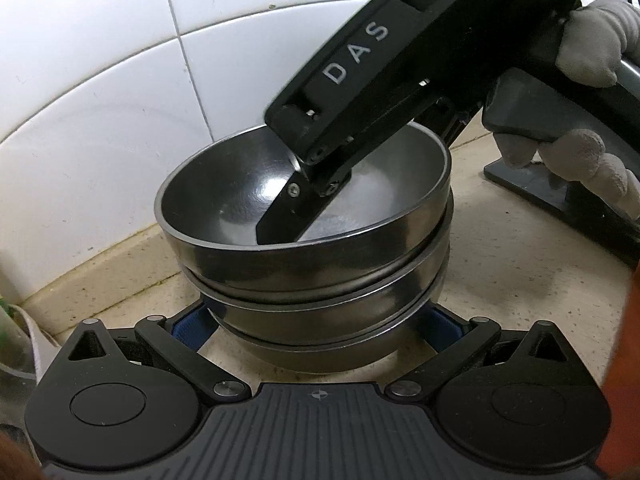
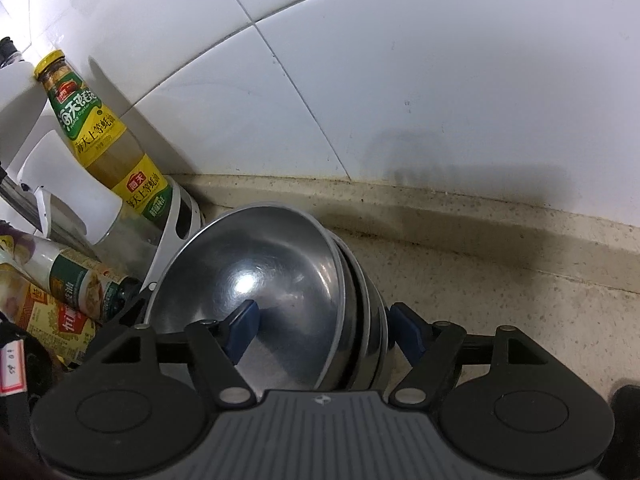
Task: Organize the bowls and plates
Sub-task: 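Carry the bowl stack with both grippers toward the plates on the red towel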
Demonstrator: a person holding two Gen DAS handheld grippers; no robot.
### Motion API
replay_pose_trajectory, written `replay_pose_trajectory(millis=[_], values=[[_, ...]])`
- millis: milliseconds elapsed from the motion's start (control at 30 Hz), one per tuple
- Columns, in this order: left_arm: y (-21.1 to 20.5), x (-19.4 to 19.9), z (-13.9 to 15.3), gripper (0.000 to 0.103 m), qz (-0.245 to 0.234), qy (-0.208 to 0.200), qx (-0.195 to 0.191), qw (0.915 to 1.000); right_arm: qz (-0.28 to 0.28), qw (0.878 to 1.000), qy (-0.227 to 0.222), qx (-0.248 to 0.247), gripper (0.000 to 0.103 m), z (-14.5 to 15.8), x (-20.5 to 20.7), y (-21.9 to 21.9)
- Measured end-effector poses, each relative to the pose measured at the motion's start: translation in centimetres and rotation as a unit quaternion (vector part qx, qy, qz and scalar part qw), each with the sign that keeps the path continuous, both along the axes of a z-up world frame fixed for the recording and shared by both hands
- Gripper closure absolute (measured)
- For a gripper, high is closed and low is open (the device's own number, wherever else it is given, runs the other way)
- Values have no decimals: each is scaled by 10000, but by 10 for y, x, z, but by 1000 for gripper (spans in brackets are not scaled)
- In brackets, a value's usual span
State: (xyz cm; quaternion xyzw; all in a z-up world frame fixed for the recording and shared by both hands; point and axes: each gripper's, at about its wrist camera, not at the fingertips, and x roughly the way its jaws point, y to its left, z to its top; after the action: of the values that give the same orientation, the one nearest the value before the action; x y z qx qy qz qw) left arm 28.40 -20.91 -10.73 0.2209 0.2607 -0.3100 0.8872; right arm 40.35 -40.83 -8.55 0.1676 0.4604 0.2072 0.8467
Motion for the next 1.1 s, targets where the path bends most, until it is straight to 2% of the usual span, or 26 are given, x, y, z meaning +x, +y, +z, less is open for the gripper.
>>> replay_pose_trajectory(millis=[333,500,900,1100], values=[[-9,6,-6,0,113,161,-101,9998,-75,9999,-127,-29,32,-1,2,4],[-12,7,-8,0,213,188,-128,9995,-50,9994,-270,-225,36,3,-1,9],[-16,12,-8,0,260,231,-131,9993,-147,9996,-210,-105,47,5,0,3],[-20,10,-7,0,220,291,-117,9993,-237,9996,-174,-37,48,3,-5,-3]])
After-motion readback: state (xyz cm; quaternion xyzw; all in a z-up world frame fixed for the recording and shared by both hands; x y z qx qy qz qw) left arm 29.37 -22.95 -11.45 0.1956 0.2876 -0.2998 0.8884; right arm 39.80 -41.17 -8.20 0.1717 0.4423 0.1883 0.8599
